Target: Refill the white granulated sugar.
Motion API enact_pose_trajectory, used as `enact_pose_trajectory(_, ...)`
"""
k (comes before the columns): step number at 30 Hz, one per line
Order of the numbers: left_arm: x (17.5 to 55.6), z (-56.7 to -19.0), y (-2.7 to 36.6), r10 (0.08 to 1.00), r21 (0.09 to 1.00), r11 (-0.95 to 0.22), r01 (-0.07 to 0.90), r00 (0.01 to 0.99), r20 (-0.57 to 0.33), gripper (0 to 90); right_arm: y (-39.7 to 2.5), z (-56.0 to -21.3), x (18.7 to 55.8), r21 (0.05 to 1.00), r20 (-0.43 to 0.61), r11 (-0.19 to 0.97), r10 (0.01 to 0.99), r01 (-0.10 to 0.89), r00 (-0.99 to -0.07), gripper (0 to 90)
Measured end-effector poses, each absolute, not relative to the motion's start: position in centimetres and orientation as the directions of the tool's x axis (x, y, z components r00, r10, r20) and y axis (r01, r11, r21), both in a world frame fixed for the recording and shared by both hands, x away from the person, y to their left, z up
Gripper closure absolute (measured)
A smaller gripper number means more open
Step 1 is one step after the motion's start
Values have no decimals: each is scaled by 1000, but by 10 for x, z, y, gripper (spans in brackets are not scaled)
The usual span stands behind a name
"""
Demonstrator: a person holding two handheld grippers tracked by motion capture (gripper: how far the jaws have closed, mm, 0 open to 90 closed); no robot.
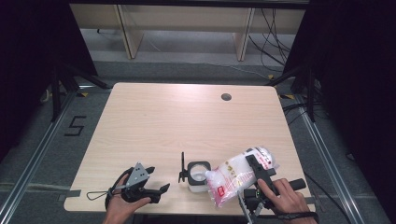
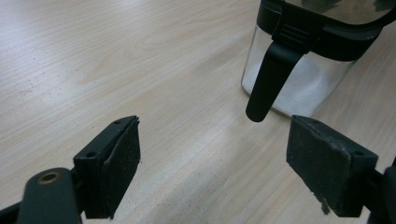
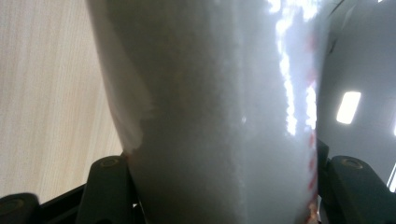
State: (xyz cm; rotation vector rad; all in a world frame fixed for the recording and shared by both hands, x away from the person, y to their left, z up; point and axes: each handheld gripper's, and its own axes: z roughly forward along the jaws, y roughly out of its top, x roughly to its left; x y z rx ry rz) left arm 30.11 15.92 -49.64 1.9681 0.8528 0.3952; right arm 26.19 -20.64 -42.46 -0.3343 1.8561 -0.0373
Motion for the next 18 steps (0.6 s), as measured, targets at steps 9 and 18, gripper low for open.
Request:
enact_pose_trajectory(9, 302, -496, 160, 706, 850, -339, 404, 706, -54, 170, -208, -425, 263, -167, -945, 960, -221, -226, -241, 418)
enact_pose_trajectory(18, 302, -496, 160, 706, 850, -331, 409, 705, -64, 171, -199, -418, 270, -321, -891, 885, -403, -337, -208, 419)
